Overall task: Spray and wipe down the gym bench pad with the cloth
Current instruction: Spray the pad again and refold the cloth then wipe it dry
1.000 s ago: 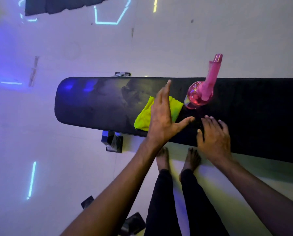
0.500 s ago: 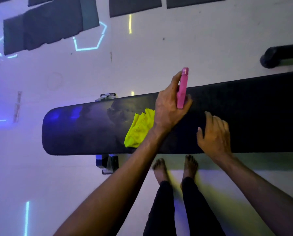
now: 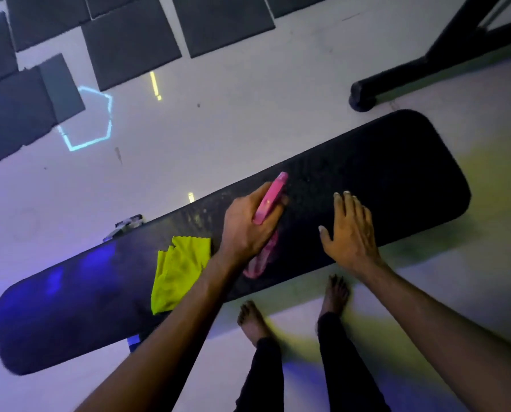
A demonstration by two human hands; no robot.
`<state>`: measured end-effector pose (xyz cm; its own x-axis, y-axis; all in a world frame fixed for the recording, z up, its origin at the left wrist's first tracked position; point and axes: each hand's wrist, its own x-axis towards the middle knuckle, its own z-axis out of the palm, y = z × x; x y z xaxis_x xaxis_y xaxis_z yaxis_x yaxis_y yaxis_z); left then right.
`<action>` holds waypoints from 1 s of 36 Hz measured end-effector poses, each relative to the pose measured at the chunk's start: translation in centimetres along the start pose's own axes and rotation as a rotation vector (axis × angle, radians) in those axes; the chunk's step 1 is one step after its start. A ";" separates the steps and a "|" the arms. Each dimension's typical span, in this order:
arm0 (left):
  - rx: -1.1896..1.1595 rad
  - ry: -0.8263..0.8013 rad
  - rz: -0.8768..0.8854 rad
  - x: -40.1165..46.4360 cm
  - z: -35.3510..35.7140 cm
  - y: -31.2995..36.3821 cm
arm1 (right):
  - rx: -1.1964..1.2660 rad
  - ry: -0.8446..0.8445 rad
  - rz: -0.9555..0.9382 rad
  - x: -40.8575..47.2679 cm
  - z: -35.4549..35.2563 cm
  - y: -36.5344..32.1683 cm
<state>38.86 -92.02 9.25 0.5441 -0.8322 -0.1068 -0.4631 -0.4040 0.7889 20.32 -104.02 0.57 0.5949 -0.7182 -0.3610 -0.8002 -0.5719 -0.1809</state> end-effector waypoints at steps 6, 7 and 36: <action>-0.010 -0.167 -0.022 3.2 6.3 2.8 | -0.015 -0.012 0.066 1.6 -1.3 7.9; -0.001 -0.185 -0.038 3.8 7.2 3.2 | -0.018 -0.009 0.076 1.9 -1.5 9.2; 0.284 -0.310 -0.045 1.9 10.3 0.3 | 0.071 0.004 0.083 -0.4 3.0 14.3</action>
<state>32.59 -97.63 3.06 0.3521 -0.8686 -0.3486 -0.6414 -0.4952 0.5861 8.44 -110.73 -4.58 0.5269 -0.7634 -0.3736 -0.8498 -0.4812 -0.2151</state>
